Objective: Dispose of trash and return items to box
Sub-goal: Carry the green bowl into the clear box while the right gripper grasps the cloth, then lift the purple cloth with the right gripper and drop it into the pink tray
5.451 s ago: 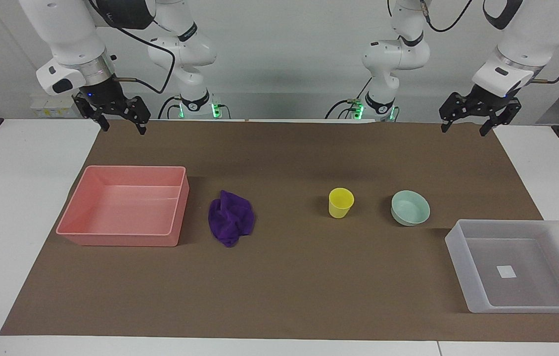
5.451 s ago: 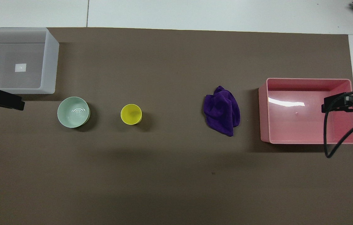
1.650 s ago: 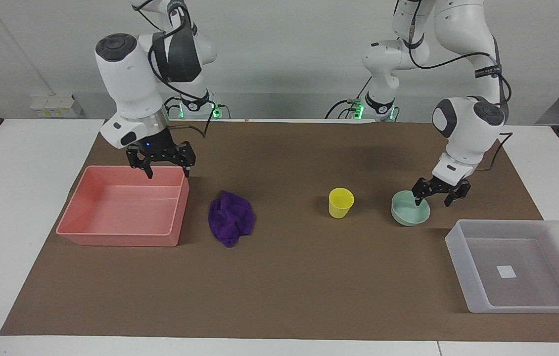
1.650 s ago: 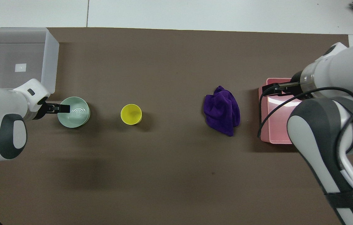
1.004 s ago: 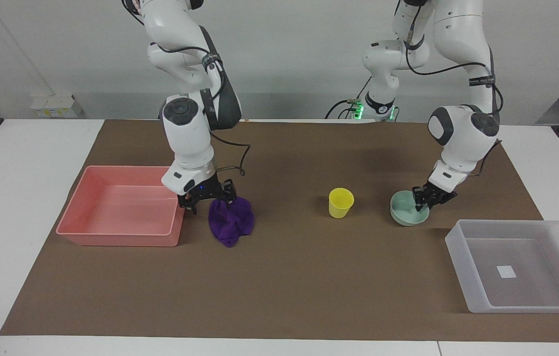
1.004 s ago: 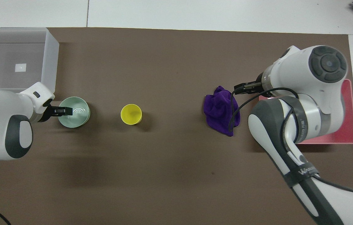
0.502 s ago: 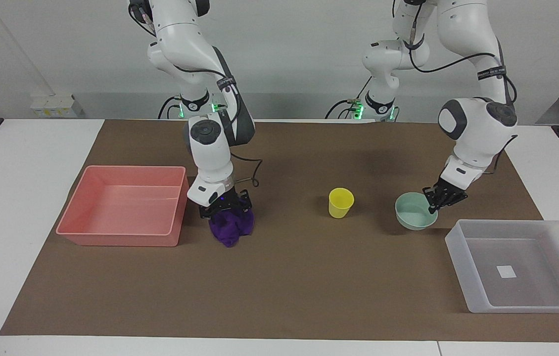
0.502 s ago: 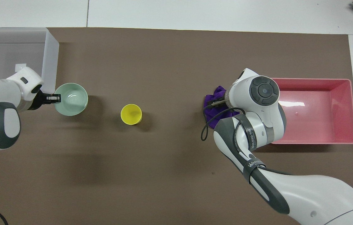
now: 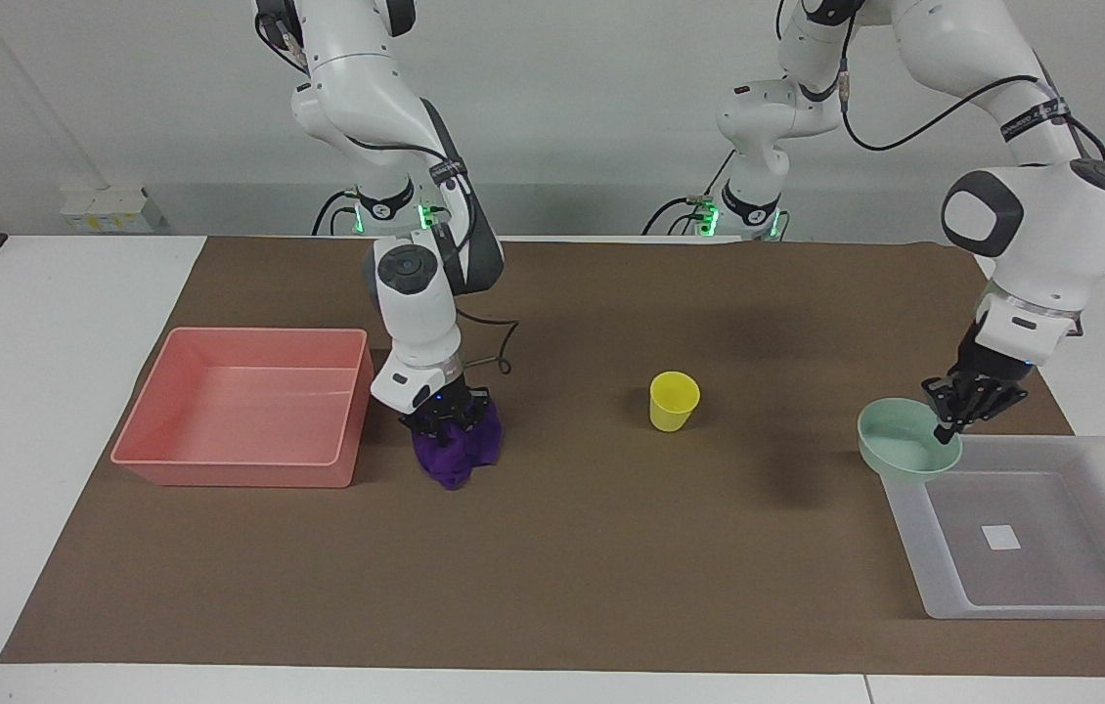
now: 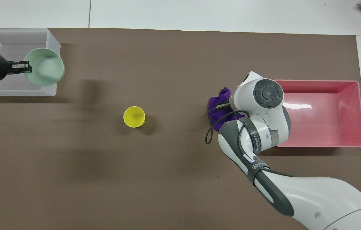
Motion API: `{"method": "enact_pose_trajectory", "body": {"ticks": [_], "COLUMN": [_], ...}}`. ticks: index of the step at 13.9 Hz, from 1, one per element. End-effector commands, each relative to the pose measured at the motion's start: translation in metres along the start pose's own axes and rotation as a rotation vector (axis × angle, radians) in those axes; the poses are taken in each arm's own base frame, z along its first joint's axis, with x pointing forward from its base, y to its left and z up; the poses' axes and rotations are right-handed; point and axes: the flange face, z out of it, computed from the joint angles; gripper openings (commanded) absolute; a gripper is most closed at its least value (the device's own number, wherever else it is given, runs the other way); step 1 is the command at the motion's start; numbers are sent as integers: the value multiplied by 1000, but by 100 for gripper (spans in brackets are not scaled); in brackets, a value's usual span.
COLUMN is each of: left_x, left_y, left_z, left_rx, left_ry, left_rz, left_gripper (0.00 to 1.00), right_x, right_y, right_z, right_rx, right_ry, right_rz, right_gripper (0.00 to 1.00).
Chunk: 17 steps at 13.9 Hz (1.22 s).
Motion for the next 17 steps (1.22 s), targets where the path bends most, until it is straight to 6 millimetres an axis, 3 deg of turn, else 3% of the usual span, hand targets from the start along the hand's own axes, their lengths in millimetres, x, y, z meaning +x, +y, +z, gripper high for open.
{"method": "enact_pose_trajectory", "body": {"ticks": [1, 4, 7, 10, 11, 12, 15, 17], "left_x": [36, 56, 54, 45, 41, 41, 33, 28], "left_y": [-52, -96, -108, -151, -172, -179, -185, -192], "left_z": [-3, 14, 26, 55, 61, 70, 89, 97], "left_rx": [17, 52, 59, 121, 146, 151, 150, 141], "left_ry": [39, 20, -12, -31, -24, -7, -17, -30], "left_rz": [-65, -91, -106, -115, -127, -131, -117, -104], "left_gripper": [0, 0, 0, 0, 0, 0, 0, 0], "right_x": [1, 4, 2, -8, -11, -15, -27, -35], "right_y": [-2, -1, 3, 13, 19, 29, 55, 86], "right_z": [-10, -40, -92, -144, -161, -177, -219, -239], "right_rx": [13, 16, 17, 17, 15, 11, -3, -15], "right_ry": [17, 24, 27, 19, 12, 15, 30, 45], "right_rz": [58, 113, 149, 174, 183, 197, 223, 242], "right_gripper": [0, 0, 0, 0, 0, 0, 0, 0]}}
